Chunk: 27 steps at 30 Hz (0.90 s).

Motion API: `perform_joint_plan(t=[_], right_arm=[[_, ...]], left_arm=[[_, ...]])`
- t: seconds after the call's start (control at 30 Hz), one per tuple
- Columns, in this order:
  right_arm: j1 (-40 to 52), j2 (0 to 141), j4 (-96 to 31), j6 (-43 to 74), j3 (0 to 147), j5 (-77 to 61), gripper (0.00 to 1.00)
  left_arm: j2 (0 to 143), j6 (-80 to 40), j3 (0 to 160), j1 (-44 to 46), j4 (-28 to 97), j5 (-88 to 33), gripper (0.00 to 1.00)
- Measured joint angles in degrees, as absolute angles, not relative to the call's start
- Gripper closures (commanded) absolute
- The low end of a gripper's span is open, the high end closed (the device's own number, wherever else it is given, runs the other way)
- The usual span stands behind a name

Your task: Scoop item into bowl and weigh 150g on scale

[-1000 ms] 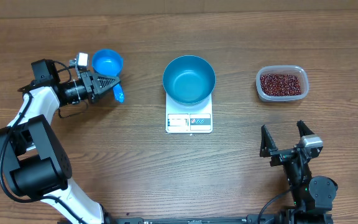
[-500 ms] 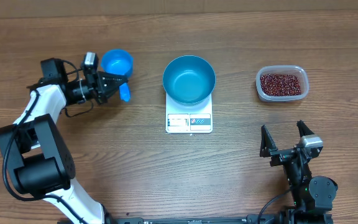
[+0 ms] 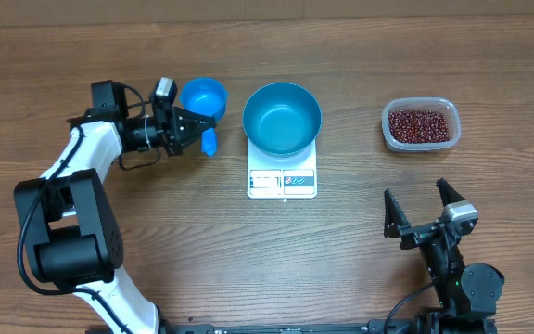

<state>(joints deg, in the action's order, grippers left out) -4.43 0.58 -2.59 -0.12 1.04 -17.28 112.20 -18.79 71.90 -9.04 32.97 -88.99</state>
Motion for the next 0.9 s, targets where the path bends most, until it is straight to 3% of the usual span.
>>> perform_joint_plan(t=[0.17, 0.37, 0.6, 0.77, 0.9], right_arm=[[-4.43, 0.58, 0.40, 0.60, 1.04, -25.65, 0.00], [-4.43, 1.83, -7.11, 2.52, 7.64, -28.75, 0.00], [-4.47, 17.19, -23.83, 3.22, 35.99, -29.98, 0.00], [-4.47, 35.22, -44.10, 3.27, 57.98, -30.41, 0.00], [-4.47, 44.14, -50.33, 3.40, 66.00, -35.70, 0.00]], left_arm=[[112.20, -19.40, 71.90, -7.46, 32.97, -88.99, 0.96], [112.16, -20.71, 72.55, -7.16, 32.99, -88.97, 0.96], [105.84, -23.66, 78.65, -7.16, 32.95, -88.95, 0.96], [97.82, -25.30, 82.63, -7.16, 32.12, -89.36, 0.96], [95.00, -25.56, 82.98, -7.14, 32.05, -89.56, 0.96]])
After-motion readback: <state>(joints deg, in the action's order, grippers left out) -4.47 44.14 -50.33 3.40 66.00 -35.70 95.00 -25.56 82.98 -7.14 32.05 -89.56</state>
